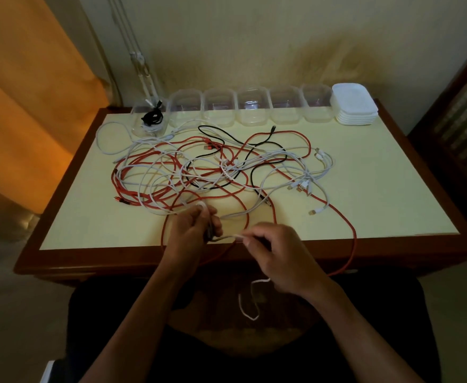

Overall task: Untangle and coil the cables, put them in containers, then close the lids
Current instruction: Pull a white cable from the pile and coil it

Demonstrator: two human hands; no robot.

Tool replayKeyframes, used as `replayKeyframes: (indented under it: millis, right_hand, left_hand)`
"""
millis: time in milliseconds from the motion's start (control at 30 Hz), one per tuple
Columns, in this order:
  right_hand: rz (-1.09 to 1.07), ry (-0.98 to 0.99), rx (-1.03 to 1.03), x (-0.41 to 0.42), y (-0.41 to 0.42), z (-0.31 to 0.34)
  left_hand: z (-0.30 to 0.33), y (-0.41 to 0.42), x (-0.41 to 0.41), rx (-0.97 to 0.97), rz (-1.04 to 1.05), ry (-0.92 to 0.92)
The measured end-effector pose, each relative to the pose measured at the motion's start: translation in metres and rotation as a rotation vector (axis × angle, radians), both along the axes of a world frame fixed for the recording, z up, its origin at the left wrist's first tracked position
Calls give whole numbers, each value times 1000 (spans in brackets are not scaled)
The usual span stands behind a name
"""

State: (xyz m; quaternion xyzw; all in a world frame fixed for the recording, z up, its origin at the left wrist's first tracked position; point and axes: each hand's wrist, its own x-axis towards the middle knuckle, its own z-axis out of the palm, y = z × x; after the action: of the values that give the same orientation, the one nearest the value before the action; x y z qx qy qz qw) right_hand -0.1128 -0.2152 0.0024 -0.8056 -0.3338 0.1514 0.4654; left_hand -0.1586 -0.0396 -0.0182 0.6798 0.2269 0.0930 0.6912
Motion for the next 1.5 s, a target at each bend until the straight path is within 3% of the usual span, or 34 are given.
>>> replayKeyframes:
  millis: [133, 233, 300, 367, 600, 700, 867, 1033, 1167, 1300, 1400, 1500]
  right_hand:
    - [-93, -175, 84, 15, 5, 12]
    - [-172, -192, 134, 25, 6, 14]
    - [-228, -143, 155, 31, 6, 10]
    - [-251, -66, 148, 35, 5, 3]
    - [-65, 196, 112, 33, 0, -20]
    - [-106, 134, 107, 30, 0, -28]
    - [-105, 71, 96, 34, -1, -40]
    - [-159, 220, 212, 41, -10, -34]
    - [-294, 224, 239, 43, -15, -40]
    - [-143, 307, 76, 18, -7, -62]
    - [33, 424, -136, 4, -11, -69]
    - [86, 434, -223, 0, -16, -64]
  left_hand:
    - [7, -7, -4, 136, -289, 64]
    - [10, -14, -7, -131, -424, 10]
    - [10, -17, -8, -405, -425, -41]
    - [9, -19, -7, -555, -422, -65]
    - [0, -23, -3, -723, -350, -101]
    - [-4, -25, -3, -756, -332, -83]
    - [-8, -25, -3, -640, -393, -15]
    - [-3, -23, 2, -751, -368, -6]
    - [0, -27, 4, -854, -402, -44]
    - [0, -27, 14, -930, -267, -204]
    - [0, -14, 20, -834, -58, -228]
    - [-6, 0, 18, -737, 98, -224]
